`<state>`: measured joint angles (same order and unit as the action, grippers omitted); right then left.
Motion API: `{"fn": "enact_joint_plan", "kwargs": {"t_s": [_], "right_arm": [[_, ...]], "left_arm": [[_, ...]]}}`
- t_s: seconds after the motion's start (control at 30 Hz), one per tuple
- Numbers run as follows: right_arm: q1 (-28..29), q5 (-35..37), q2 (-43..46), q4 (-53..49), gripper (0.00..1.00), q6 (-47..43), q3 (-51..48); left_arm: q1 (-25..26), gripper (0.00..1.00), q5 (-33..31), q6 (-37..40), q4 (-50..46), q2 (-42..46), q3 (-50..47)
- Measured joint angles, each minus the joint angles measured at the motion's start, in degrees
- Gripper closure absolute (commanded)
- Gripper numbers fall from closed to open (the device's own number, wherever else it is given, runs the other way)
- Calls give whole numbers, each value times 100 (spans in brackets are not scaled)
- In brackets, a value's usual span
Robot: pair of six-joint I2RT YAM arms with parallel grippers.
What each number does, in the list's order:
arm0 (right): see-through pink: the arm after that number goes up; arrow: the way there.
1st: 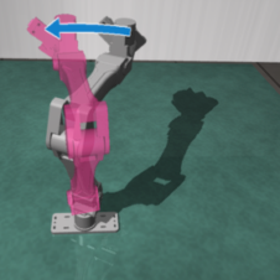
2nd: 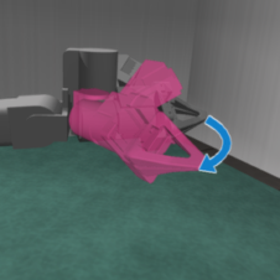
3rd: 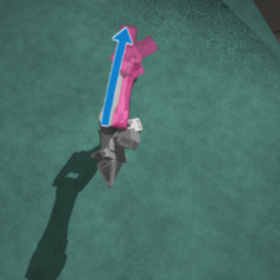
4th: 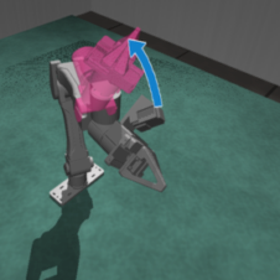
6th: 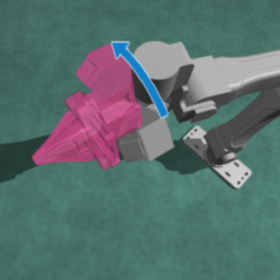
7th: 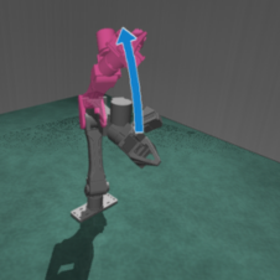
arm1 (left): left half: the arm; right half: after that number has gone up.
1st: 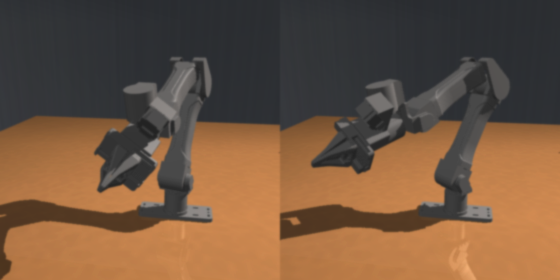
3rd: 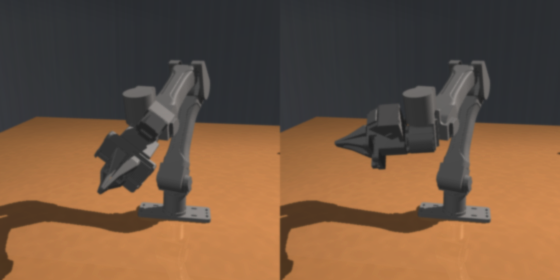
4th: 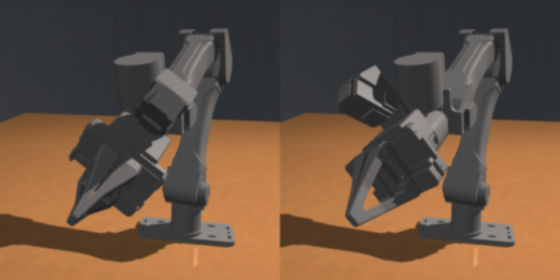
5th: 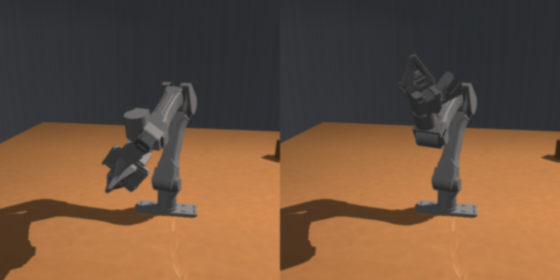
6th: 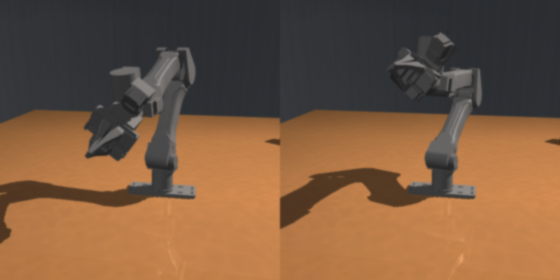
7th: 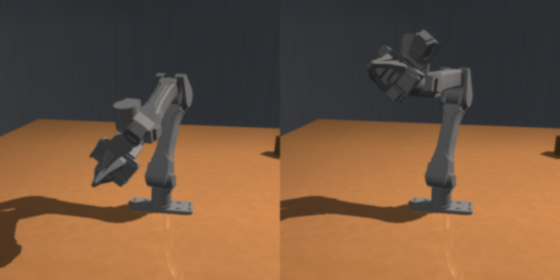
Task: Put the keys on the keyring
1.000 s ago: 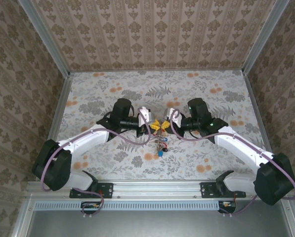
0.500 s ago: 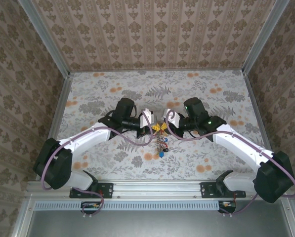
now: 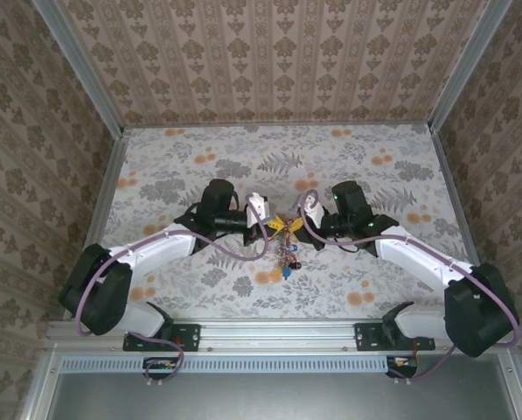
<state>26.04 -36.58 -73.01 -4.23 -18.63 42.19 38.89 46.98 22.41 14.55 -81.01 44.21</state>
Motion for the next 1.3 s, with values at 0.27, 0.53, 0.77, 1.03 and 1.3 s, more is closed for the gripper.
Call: {"fn": "enact_joint_plan", "kwargs": {"t_s": [0.27, 0.53, 0.77, 1.03, 1.3], "right_arm": [[-105, 96, -61, 308, 100, 361, -83], [-105, 55, -61, 404, 100, 382, -83], [-105, -9, -61, 358, 100, 267, -76], [-105, -39, -61, 227, 100, 184, -11], [-105, -140, -61, 225, 100, 76, 0]], "left_arm": [[-31, 100, 122, -125, 391, -2, 0], [-31, 73, 76, 9, 177, -28, 2], [-35, 66, -155, 640, -933, -114, 439], [-35, 63, -256, 1261, -1915, -522, 1110], [-35, 63, -254, 1578, -2527, -791, 1502]]}}
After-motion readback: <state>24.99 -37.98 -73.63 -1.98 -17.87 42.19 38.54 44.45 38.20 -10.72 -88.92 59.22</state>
